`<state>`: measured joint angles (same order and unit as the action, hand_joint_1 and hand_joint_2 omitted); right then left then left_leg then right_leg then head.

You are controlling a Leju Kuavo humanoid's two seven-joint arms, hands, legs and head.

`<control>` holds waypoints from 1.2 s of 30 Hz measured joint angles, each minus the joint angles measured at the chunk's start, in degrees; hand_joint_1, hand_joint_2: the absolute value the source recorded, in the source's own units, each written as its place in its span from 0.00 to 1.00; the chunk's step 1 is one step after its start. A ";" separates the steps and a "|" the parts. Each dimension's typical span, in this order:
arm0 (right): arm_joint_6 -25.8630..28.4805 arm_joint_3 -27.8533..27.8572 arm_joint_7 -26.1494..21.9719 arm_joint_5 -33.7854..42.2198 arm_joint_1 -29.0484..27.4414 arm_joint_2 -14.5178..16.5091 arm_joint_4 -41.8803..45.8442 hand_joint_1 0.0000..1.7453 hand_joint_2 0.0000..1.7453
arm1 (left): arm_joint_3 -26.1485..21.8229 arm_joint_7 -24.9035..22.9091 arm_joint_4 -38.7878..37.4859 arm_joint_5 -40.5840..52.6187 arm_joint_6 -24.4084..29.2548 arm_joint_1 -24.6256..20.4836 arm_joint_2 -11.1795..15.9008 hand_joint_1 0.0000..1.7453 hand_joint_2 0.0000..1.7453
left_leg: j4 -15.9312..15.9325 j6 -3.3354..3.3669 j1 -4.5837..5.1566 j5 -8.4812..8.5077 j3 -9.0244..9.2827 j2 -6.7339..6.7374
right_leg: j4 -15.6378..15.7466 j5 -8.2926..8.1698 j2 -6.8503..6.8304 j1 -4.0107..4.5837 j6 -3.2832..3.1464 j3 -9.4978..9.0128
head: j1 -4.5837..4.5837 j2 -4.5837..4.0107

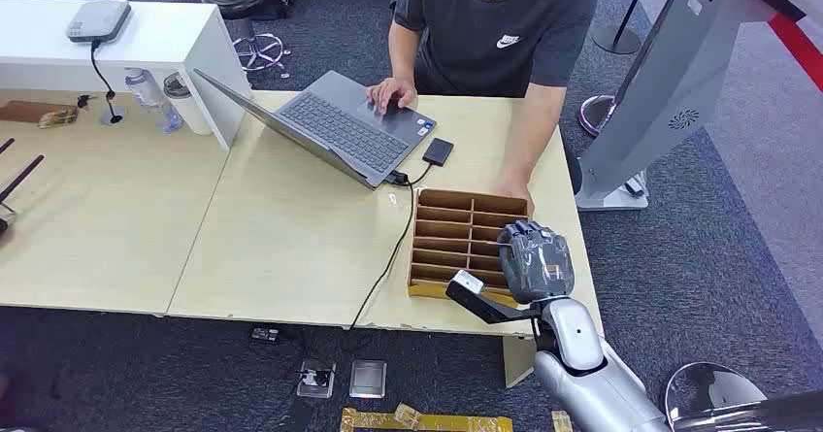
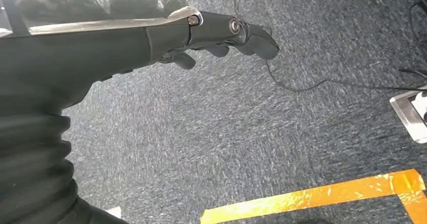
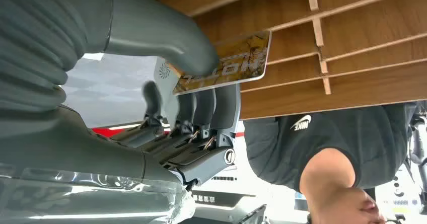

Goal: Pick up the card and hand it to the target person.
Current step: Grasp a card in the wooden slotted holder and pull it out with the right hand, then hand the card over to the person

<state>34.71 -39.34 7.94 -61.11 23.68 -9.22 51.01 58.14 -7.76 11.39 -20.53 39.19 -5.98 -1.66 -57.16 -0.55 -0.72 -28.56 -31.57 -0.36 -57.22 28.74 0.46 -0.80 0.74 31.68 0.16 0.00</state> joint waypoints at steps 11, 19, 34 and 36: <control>0.01 0.02 0.07 0.00 0.00 -0.32 -0.04 1.00 1.00 | 0.00 0.09 0.00 0.96 0.00 0.00 0.00 0.00 1.00 | 0.00 0.00 0.00 0.00 0.01 0.00 | 0.00 0.00 0.00 0.00 0.00 0.00 | -0.01 0.00; 0.66 0.02 0.78 -0.57 -0.14 -0.61 0.22 1.00 1.00 | 0.00 0.06 0.00 1.67 0.00 0.03 0.00 0.00 1.00 | 0.00 0.00 0.00 0.00 0.00 0.00 | 0.00 0.00 0.00 0.00 0.00 0.00 | -0.01 0.00; 1.27 1.71 4.52 -7.01 1.66 -2.70 14.11 1.00 1.00 | 0.00 0.49 0.00 2.07 -0.17 0.11 0.00 0.00 1.00 | 0.00 0.00 0.00 0.01 0.00 0.00 | -0.01 -0.01 0.00 0.00 0.00 -0.01 | -0.05 0.00; 0.95 1.87 4.82 -7.29 2.53 -2.92 16.50 1.00 1.00 | 0.00 0.89 0.00 2.07 -0.31 0.11 0.01 0.00 1.00 | 0.00 0.00 0.00 0.01 0.00 0.00 | -0.01 -0.01 0.00 0.00 0.00 -0.01 | -0.01 0.00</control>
<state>35.66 -37.47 12.76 -68.40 26.21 -12.15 67.52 58.14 -6.87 11.39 -18.47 38.88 -5.87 -1.66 -57.17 -0.55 -0.72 -28.55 -31.57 -0.35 -57.23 28.73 0.46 -0.81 0.75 31.67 0.16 0.00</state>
